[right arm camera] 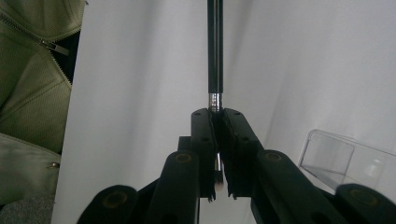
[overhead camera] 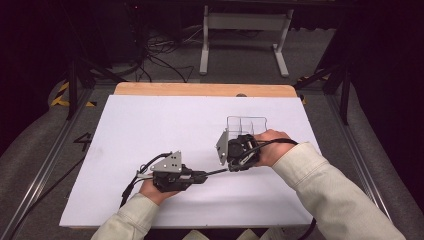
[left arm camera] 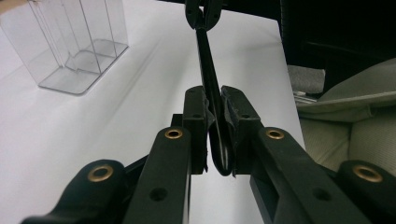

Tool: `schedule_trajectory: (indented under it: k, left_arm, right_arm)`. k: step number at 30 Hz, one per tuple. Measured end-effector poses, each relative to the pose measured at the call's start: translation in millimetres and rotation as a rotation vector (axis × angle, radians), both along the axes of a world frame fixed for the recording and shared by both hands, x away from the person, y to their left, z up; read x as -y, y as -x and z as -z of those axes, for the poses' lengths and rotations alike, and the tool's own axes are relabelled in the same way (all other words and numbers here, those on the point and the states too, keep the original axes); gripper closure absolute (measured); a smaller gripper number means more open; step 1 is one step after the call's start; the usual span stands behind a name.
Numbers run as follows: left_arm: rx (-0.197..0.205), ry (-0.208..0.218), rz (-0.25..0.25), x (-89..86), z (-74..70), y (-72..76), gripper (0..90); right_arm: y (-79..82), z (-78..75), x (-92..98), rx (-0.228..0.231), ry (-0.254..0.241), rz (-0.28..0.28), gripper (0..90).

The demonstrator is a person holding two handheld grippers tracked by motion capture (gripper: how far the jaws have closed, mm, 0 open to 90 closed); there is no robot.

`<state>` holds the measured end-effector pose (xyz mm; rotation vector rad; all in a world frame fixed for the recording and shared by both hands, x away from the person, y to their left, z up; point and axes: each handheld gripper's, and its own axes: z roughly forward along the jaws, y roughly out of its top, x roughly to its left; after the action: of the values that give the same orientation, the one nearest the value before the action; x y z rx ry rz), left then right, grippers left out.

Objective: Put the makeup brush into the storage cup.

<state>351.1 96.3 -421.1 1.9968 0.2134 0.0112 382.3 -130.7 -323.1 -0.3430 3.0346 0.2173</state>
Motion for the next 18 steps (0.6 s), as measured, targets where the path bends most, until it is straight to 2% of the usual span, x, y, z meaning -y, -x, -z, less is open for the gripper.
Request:
schedule_trajectory:
  k: [18]
  left_arm:
    - [-0.001,-0.041,-0.026,2.1,0.9,0.7,83.0]
  right_arm:
    - [-0.4,0.9,0.4,-0.006,-0.003,0.011,83.8]
